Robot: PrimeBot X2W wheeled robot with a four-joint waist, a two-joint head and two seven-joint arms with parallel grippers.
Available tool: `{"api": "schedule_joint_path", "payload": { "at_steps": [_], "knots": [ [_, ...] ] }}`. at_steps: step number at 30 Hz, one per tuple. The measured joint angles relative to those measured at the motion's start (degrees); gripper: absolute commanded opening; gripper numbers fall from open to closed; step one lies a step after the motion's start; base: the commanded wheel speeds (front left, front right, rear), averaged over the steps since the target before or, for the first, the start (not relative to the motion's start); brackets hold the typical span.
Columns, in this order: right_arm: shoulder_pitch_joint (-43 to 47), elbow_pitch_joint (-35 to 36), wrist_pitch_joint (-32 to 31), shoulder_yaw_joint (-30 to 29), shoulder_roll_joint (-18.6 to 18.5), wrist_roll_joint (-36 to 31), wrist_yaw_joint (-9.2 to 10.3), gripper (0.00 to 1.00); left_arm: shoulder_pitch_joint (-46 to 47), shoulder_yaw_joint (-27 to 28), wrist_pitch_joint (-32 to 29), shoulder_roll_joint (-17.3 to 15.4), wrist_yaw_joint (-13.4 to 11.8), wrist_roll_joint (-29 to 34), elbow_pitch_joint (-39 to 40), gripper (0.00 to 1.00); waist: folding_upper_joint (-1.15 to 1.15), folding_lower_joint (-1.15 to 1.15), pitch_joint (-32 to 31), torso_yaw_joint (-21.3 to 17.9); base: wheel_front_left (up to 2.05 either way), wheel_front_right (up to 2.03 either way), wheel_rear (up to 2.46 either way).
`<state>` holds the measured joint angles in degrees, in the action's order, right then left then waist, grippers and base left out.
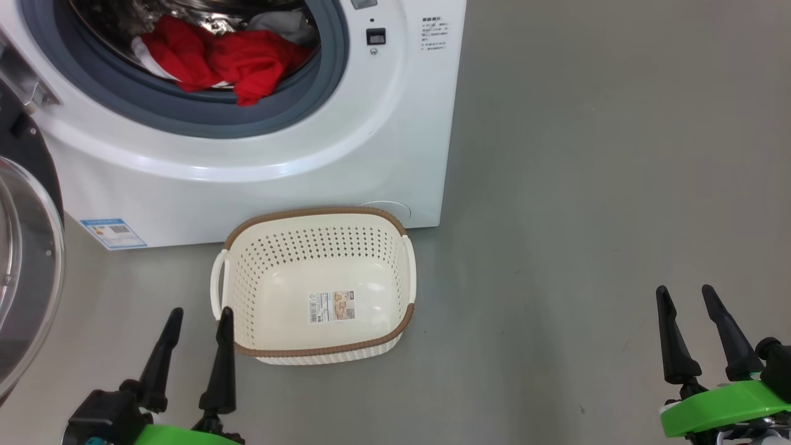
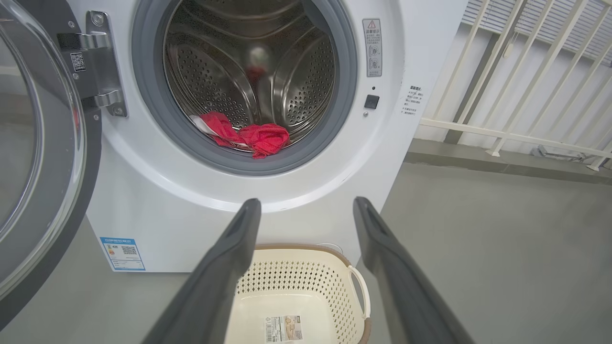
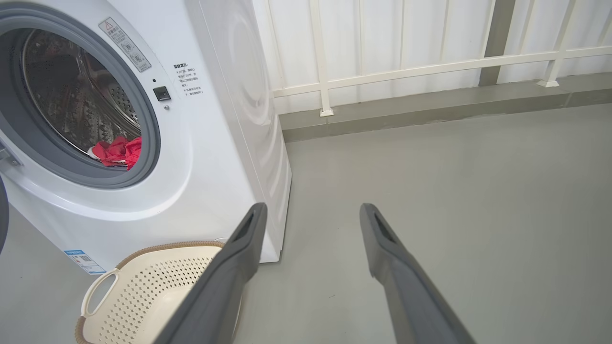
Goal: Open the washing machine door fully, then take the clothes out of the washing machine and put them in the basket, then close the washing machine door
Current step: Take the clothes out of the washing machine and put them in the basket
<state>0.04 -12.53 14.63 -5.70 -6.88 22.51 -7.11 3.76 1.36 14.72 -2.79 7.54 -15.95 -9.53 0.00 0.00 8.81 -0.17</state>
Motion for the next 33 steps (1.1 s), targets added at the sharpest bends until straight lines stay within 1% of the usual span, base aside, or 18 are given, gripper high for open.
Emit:
{"api": "schedule_joint_path", "payload": {
  "at_steps": [8,24,33],
  "knots": [
    [0.0,0.0,0.0,0.2,0.0,0.0,0.0,1.0,0.0,-0.2,0.0,0.0,0.0,-0.8,0.7,1.0,0.0,0.0,0.2,0.3,0.54,-0.55,0.01],
    [-0.1,0.0,0.0,0.7,0.1,0.0,0.0,1.0,0.6,-0.1,0.0,0.0,0.0,-1.7,0.7,1.0,0.0,0.0,0.3,0.3,1.14,-1.14,0.0],
    [-0.1,0.0,0.0,0.7,0.2,0.0,0.0,1.0,0.9,-0.1,0.0,0.0,0.0,-1.2,-0.1,1.0,0.0,0.0,0.1,0.4,1.02,-1.02,0.0]
  ]
}}
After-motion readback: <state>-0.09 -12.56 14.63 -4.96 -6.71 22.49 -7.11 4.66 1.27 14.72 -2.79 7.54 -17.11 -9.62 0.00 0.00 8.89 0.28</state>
